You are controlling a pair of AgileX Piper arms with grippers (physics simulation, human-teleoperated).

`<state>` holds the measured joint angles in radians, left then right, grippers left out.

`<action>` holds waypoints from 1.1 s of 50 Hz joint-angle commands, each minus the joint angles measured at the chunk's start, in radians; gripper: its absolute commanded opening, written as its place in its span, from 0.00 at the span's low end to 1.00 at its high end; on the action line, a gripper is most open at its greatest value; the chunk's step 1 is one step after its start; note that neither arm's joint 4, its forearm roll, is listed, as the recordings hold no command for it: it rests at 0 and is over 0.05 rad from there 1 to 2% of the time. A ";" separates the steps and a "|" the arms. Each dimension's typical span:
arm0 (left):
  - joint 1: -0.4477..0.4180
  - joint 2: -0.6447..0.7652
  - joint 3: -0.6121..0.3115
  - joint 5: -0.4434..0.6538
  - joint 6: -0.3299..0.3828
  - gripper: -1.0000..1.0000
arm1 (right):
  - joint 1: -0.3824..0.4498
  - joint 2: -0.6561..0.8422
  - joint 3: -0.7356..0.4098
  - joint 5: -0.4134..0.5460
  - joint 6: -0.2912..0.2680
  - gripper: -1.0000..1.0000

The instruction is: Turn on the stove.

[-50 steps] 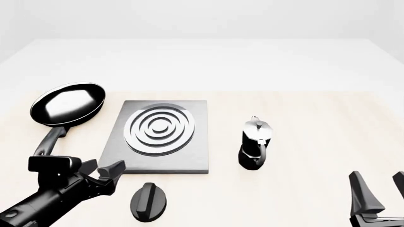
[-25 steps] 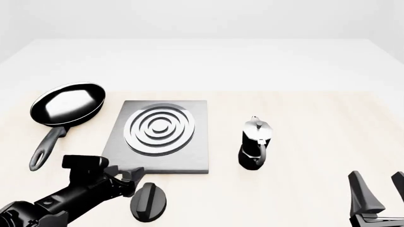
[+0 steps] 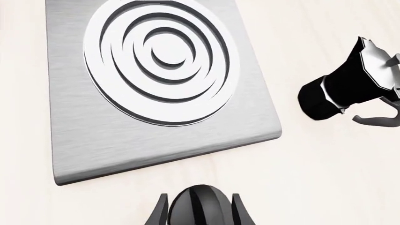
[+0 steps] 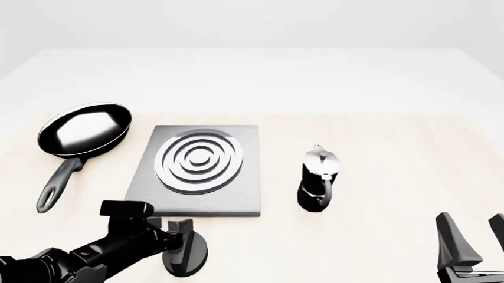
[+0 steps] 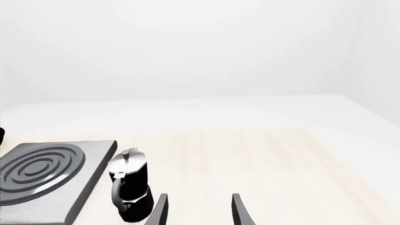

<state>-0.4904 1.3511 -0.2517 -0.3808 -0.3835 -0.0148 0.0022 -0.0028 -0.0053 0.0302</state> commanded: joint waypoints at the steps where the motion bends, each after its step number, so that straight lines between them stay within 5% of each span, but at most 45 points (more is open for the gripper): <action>1: -0.017 0.062 -0.003 -0.034 -0.019 1.00 | 0.003 -0.001 0.000 -0.003 0.012 1.00; 43: -0.066 0.272 -0.027 -0.146 -0.086 1.00 | 0.009 -0.001 0.002 -0.004 0.045 1.00; 45: -0.051 0.263 -0.022 -0.145 -0.080 1.00 | 0.010 -0.001 0.002 -0.002 0.045 1.00; 47: 0.052 0.202 0.011 -0.132 -0.044 1.00 | 0.014 -0.001 0.002 -0.003 0.036 1.00; 55: 0.120 0.162 0.034 -0.127 -0.023 1.00 | 0.015 -0.001 0.002 -0.002 0.032 1.00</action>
<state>-0.4750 1.5484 -0.2607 -0.5289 -0.4704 -0.0021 0.0008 -0.0008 -0.0081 0.0672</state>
